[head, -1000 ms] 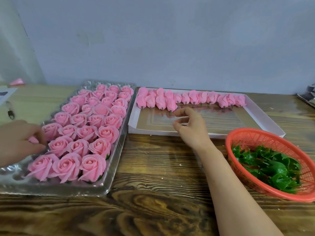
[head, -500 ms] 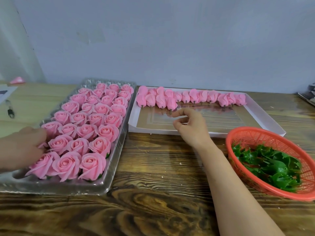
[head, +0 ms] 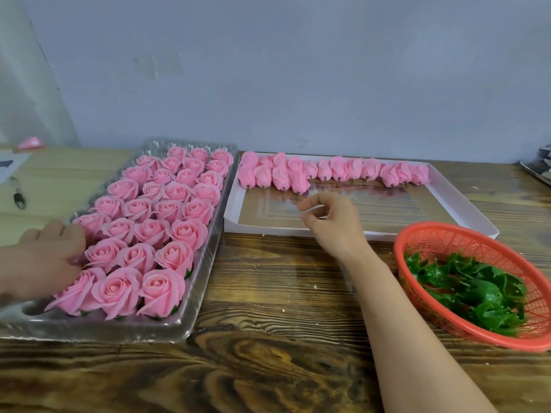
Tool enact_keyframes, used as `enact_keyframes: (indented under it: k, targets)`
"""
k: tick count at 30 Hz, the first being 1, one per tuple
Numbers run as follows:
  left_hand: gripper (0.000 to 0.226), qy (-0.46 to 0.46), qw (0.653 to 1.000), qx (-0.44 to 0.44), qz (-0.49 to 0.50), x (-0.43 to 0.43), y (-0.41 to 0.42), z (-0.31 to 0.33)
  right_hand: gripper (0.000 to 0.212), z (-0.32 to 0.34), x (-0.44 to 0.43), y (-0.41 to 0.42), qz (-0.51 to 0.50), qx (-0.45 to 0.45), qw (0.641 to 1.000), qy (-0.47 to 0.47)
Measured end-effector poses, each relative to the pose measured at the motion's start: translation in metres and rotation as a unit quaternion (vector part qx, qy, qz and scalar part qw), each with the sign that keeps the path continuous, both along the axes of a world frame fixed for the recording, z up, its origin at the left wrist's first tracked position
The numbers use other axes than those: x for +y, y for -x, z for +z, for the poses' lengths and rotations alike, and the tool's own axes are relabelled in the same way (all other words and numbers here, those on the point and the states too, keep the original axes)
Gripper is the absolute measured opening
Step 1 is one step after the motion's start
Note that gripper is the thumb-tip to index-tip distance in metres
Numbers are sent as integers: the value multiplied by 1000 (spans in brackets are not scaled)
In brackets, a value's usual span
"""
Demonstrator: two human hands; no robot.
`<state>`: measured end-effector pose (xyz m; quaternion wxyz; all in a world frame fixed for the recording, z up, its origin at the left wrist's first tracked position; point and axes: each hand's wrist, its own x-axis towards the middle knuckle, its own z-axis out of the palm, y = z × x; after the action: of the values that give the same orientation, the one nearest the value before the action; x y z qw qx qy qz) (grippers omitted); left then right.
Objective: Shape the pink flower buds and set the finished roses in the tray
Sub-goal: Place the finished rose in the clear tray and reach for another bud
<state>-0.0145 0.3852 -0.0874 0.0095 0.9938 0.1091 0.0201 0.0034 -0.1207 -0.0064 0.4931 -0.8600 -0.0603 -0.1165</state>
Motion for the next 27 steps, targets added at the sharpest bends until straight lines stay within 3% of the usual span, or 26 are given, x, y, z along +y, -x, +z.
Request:
enact_keyframes:
  k: [7,9,15,20,24,27]
  targets:
    - [29,-46,994,-40,-86,8,2,-4,22,-2,0,-1,4,-1,1000,-6]
    - [27,-87,989,-10,-120,9,2,-4,22,-2,0,-1,5,-3,1000,-4]
    - [51,23,999,31,7,-2,-3,4,20,-3,0,-2,7,2,1000,-1]
    - [48,64,995,80,5,-13,-1,16,24,-2,0,-2,9,-1,1000,3]
    - [48,18,993,98,-60,-23,5,32,27,-2,0,-2,9,3,1000,4]
    - [48,3,995,81,-53,-27,8,34,28,-2,1,-2,11,3,1000,2]
